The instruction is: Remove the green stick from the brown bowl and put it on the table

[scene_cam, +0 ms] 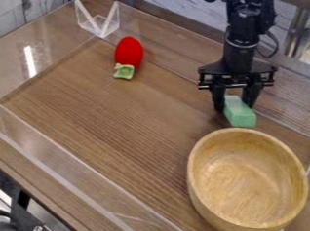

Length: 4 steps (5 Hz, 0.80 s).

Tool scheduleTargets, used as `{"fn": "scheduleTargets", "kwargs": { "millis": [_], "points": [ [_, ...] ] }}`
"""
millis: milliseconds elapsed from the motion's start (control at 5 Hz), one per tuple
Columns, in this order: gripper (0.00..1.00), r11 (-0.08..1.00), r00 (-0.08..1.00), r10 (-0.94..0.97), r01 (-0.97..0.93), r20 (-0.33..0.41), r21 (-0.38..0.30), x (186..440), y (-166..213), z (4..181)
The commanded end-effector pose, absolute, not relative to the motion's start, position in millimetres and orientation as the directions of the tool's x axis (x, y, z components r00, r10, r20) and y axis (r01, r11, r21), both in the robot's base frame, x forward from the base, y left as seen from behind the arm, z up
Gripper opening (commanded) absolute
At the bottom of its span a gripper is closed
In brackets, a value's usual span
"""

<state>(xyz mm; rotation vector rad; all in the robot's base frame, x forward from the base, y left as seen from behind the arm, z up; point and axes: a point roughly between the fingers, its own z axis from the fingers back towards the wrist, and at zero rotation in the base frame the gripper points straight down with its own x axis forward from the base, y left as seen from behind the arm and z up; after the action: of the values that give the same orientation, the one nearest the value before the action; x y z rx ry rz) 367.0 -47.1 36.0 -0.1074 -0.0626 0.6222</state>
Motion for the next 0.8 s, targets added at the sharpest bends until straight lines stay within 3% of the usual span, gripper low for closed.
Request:
{"fn": "scheduleTargets", "kwargs": {
  "millis": [0, 400, 600],
  "points": [
    [0.00, 0.832, 0.835, 0.547, -0.533, 0.062, -0.157, 374, -62, 49.3],
    [0.00, 0.882, 0.888, 0.456, -0.440, 0.067, -0.168, 377, -85, 59.1],
    [0.00, 0.852, 0.857, 0.511, -0.495, 0.068, -0.172, 377, -81, 54.6]
  ]
}}
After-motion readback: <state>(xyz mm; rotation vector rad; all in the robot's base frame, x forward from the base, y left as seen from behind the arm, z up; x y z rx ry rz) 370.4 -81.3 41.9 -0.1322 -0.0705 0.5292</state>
